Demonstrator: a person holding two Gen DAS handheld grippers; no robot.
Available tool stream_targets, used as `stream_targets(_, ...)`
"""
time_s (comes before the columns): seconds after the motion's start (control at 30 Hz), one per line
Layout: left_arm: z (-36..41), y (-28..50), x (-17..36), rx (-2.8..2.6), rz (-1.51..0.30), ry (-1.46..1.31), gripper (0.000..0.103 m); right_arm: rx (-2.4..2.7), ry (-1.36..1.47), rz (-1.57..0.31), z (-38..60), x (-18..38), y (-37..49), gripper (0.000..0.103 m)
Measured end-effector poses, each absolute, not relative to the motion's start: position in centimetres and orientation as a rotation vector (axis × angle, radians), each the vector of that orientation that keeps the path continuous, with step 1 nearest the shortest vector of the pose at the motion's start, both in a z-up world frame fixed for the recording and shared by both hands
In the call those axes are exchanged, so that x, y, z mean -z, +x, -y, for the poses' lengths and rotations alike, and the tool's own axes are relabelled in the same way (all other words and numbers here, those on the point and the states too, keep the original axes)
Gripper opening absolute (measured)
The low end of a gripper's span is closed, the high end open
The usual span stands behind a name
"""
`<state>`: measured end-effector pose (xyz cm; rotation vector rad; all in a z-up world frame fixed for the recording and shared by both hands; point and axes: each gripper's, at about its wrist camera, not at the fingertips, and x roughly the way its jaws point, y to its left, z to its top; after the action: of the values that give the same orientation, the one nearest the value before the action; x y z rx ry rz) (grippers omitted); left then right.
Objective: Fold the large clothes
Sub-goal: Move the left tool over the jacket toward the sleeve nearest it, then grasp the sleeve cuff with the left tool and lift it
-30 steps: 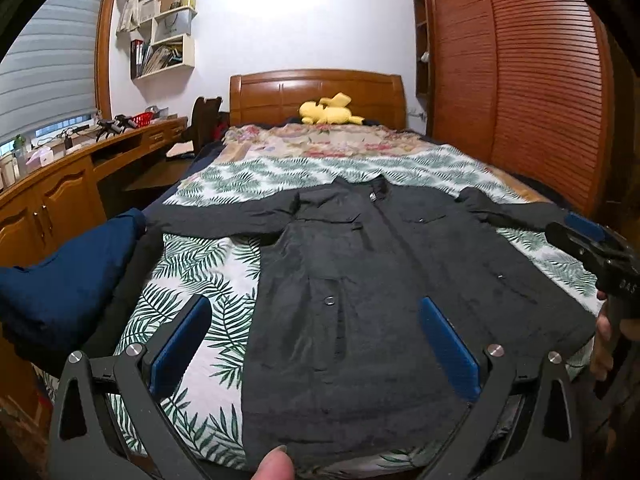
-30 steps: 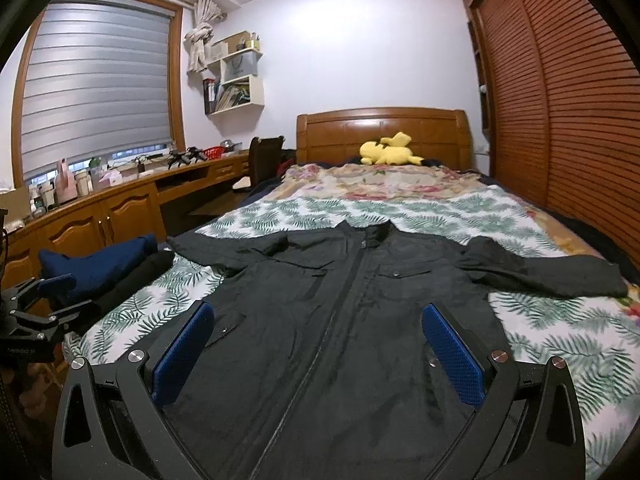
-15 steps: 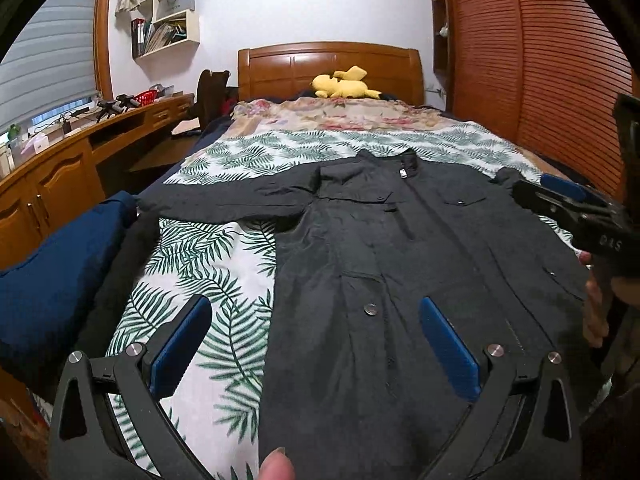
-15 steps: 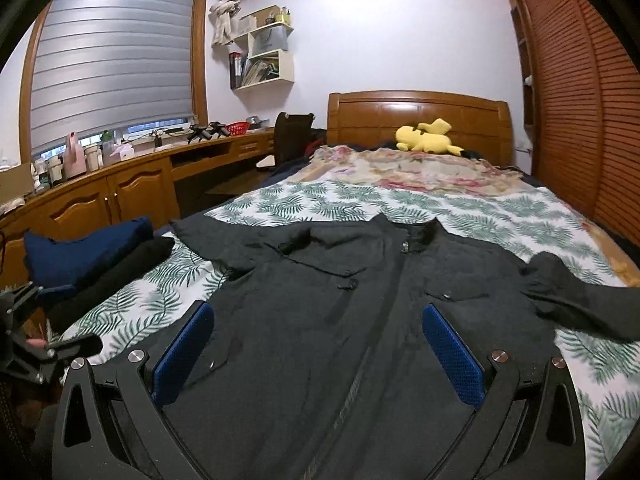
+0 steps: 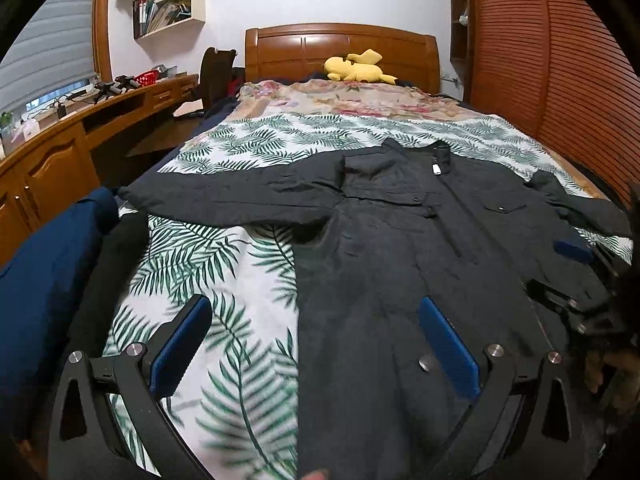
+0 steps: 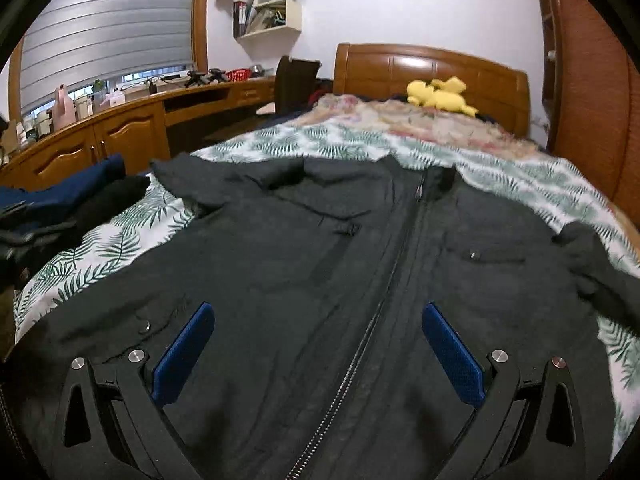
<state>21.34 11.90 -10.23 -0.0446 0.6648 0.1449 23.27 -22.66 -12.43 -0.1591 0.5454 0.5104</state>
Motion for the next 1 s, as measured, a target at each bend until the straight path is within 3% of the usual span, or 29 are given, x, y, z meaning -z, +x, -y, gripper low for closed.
stream_targets(0.37, -17.6, 29.7, 10.6, -0.143, -0.731, -0.101, 0.076, -0.528, -0.102, -0.591, 23.8, 12.4, 24.9, 0.103)
stream_targets(0.93, -25.3, 38.6, 17.0, -0.236, -0.882, -0.37, 0.071, -0.537, -0.079, -0.606, 23.2, 12.9, 26.0, 0.103)
stream_targets(1.0, -25.9, 38.9, 17.6, -0.238, -0.89, -0.415, 0.064, -0.537, -0.077, -0.607, 23.1, 12.9, 25.9, 0.103)
